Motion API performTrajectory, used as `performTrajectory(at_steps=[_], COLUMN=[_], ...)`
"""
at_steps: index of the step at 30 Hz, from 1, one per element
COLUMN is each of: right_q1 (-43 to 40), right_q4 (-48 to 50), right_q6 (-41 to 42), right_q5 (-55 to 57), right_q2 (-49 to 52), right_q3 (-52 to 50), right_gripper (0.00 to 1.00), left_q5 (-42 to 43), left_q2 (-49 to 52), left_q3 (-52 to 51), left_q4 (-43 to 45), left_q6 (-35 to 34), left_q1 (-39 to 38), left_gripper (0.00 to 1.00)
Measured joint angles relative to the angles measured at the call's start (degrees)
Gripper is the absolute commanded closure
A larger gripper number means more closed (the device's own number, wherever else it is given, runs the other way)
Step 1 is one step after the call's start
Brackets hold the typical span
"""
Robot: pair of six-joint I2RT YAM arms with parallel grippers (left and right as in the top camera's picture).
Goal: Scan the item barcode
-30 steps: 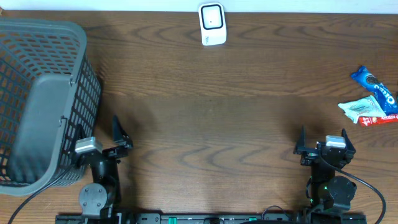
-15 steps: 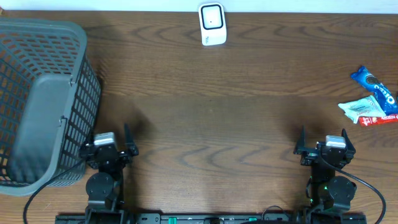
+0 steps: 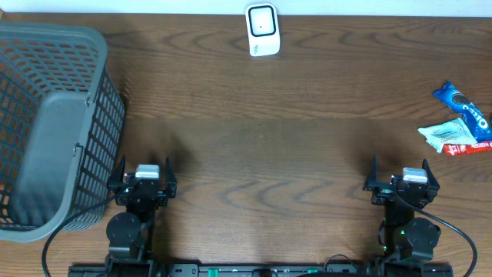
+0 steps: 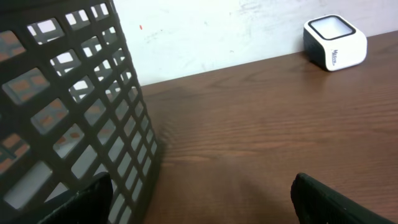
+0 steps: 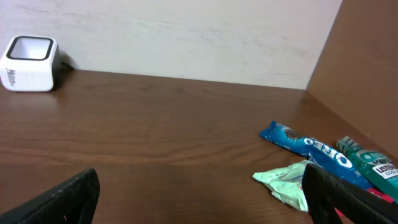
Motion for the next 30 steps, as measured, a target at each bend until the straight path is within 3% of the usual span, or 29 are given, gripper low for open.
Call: performTrajectory(at_steps=[14,30], right_q1=[0.0,0.0], right_q4=[0.0,0.0], right_q6=[0.0,0.0], right_q5=[0.0,0.0], right_q2=[0.0,0.0], right_q3=[0.0,0.0], right_gripper=[0.01,0.01], left_q5=[0.7,0.7], left_q2=[0.0,0.0], left_q3=[0.0,0.0], left_q4=[-0.2,-0.1], left_q6=[-7.3,-8.8], left_q1=[1.8,1.8], left_gripper=[0.08,0.08])
